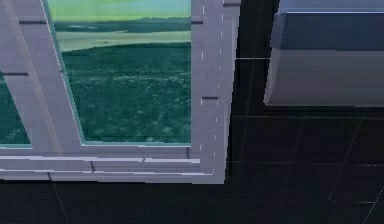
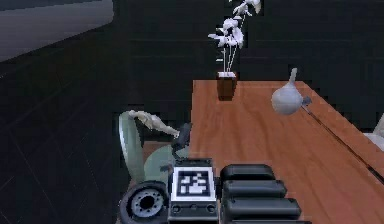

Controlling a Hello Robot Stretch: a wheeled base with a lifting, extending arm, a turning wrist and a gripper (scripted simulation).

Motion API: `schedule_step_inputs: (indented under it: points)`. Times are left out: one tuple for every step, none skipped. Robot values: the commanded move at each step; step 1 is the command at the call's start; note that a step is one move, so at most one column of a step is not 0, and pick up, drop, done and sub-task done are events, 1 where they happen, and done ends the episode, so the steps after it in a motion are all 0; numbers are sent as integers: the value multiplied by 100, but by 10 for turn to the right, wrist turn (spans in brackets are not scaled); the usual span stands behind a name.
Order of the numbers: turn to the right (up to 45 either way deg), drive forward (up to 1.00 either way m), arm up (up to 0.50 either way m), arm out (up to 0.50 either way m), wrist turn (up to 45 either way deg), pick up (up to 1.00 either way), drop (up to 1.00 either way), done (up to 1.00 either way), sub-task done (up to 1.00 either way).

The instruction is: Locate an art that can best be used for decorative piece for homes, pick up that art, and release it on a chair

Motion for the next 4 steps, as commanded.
schedule_step_inputs:
  points:
    - [450, 0, 0, 0, 0, 0, 0, 0, 0]
    - [450, 0, 0, 0, 0, 0, 0, 0, 0]
    - [450, 0, 0, 0, 0, 0, 0, 0, 0]
    - [270, 0, 0, 0, 0, 0, 0, 0, 0]
